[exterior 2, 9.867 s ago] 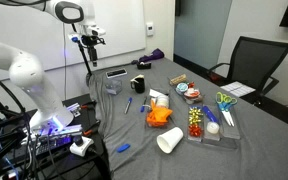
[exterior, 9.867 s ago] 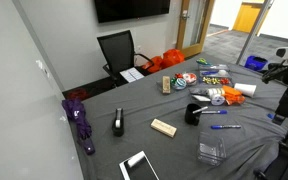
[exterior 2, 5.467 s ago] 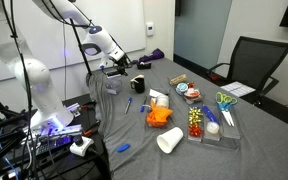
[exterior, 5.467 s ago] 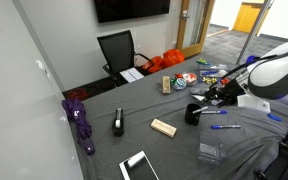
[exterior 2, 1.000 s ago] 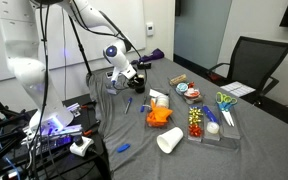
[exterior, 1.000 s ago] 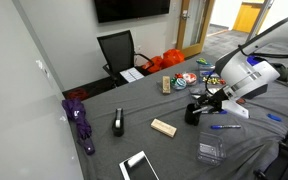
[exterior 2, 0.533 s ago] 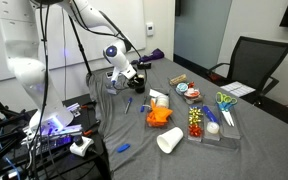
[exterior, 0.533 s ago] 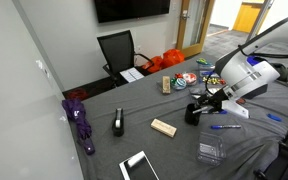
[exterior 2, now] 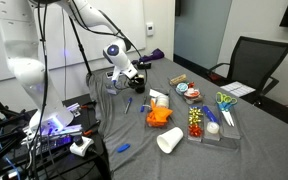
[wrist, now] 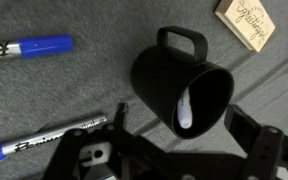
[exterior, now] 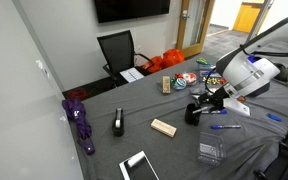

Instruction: Remove the marker from the cup

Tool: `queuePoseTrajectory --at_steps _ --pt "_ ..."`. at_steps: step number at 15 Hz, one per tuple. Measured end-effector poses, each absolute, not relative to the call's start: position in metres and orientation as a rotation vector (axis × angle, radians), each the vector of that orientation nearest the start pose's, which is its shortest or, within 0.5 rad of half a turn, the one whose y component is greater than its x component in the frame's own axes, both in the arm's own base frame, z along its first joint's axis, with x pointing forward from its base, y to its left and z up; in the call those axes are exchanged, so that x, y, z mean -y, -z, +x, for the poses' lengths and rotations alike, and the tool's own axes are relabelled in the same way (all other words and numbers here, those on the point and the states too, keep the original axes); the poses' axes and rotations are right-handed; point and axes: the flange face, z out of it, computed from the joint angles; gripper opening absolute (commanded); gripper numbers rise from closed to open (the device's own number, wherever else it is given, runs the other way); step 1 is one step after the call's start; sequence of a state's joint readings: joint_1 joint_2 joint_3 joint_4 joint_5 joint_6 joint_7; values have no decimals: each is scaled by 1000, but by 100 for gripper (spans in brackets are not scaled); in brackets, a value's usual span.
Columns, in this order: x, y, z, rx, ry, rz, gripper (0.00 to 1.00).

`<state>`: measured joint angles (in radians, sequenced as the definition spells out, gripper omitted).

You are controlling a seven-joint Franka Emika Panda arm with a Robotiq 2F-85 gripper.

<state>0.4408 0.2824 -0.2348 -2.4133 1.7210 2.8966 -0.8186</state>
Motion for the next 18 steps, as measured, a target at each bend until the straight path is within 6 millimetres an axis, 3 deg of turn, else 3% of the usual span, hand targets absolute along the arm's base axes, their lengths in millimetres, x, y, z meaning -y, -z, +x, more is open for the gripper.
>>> queuePoseTrajectory --at_steps 7,13,18 --pt "-13 -204 456 -793 389 -2532 100" --pt "-10 -202 451 -808 261 -2527 100" --pt "-6 -208 454 -845 254 -2503 100"
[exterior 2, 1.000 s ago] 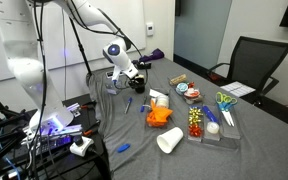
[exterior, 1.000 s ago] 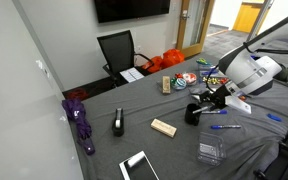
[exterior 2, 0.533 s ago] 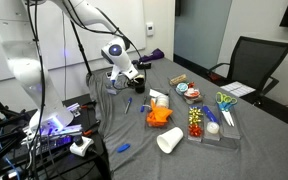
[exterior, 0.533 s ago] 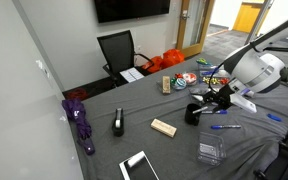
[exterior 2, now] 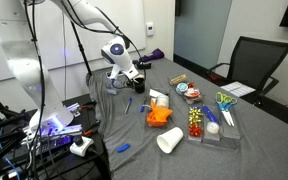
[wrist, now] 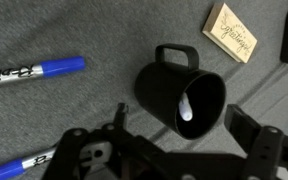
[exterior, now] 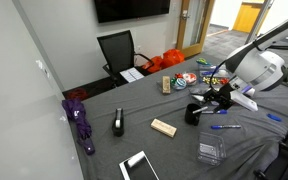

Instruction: Remove the marker from the cup

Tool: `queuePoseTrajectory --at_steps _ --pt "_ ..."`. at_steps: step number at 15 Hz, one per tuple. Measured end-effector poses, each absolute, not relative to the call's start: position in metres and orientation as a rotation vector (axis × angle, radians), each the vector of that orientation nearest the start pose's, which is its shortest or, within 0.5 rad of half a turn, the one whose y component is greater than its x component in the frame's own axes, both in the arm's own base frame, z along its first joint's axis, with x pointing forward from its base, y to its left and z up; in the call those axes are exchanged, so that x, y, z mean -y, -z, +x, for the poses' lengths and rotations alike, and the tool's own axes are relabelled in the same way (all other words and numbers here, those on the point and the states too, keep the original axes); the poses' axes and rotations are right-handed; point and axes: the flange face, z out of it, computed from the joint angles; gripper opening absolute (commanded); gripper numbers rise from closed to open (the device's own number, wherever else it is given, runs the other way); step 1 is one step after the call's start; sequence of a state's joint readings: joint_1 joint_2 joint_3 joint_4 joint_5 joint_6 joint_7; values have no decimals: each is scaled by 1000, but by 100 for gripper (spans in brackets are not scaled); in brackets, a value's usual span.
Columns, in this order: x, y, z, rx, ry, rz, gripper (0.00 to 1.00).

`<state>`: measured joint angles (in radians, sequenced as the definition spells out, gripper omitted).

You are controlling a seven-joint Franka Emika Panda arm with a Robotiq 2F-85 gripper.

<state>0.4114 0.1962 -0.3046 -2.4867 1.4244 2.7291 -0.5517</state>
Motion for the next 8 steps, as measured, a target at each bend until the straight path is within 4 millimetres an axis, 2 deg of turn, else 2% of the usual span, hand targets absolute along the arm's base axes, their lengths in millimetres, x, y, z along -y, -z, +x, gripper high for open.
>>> queuePoseTrajectory --at_steps 8 --pt "-8 -214 455 -859 257 -2476 100"
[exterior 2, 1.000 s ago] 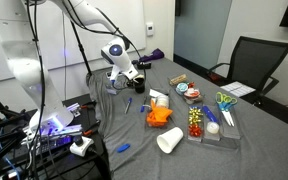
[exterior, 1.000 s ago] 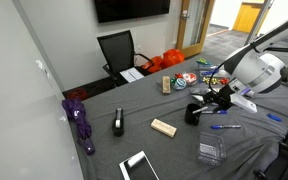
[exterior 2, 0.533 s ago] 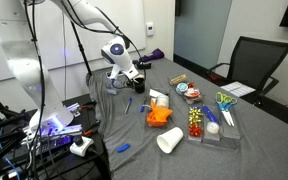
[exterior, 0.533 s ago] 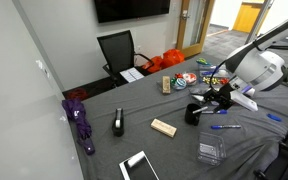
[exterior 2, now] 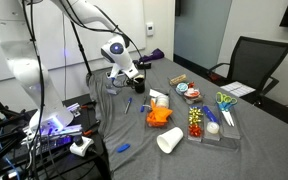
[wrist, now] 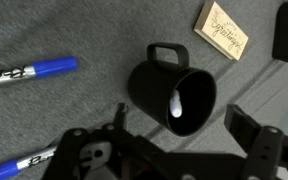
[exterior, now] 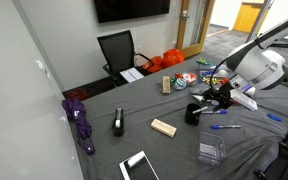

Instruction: Remove the marker from the cup

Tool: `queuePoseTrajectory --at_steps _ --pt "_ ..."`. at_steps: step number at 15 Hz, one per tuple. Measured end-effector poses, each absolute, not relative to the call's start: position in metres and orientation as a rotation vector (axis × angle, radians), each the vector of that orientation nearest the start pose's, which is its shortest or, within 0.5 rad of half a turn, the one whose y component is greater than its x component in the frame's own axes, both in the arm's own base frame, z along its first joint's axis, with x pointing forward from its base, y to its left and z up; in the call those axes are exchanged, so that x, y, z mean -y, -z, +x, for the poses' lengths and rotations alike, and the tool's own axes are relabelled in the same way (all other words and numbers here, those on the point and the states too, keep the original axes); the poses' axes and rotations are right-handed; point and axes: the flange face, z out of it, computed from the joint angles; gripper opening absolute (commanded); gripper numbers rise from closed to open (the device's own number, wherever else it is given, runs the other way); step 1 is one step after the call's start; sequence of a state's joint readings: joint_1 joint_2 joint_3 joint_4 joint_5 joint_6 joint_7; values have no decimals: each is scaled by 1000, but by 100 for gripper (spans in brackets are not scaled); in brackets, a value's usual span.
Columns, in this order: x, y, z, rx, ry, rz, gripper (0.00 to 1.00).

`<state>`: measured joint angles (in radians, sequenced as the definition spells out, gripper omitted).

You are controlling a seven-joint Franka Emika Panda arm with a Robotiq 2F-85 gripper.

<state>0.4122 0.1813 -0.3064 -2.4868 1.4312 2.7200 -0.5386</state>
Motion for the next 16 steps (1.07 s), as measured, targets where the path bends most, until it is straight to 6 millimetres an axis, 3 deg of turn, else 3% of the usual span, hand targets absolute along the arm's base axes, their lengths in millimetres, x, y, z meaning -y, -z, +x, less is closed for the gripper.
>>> queuePoseTrajectory --at_steps 14,15,16 --pt "-22 -211 454 -963 263 -2378 100" --pt "-23 -211 454 -964 266 -2380 75" --pt "-23 -211 453 -965 268 -2382 74"
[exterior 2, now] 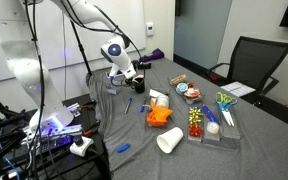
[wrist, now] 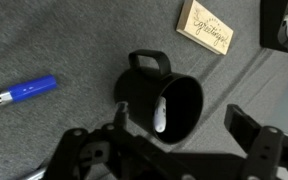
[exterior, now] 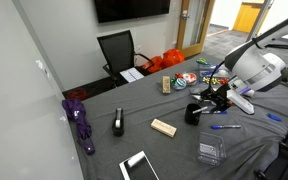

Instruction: Remove the marker from the cup

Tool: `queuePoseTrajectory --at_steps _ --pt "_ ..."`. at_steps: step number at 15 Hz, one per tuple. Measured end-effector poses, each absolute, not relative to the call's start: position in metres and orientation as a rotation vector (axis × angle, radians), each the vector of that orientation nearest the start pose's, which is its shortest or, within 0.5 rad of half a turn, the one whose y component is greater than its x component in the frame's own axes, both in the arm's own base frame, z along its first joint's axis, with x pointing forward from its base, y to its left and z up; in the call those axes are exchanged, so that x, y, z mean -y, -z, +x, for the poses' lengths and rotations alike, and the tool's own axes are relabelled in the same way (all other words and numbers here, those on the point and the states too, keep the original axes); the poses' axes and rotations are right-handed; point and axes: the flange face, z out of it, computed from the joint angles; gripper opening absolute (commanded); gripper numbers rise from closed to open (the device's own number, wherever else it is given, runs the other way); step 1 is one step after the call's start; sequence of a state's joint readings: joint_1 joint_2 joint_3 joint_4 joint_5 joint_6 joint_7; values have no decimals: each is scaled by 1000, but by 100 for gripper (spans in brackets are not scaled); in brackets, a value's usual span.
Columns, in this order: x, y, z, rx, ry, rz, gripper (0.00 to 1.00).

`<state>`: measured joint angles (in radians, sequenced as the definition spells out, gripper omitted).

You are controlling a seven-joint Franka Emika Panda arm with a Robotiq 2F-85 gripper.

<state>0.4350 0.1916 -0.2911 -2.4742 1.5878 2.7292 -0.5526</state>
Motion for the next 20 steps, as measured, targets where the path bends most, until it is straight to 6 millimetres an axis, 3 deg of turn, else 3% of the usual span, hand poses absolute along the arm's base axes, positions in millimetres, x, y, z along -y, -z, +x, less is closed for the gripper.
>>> queuePoseTrajectory --at_steps 10,20 --pt "-26 -211 453 -974 285 -2396 3" --pt "-26 -211 453 -974 288 -2398 0"
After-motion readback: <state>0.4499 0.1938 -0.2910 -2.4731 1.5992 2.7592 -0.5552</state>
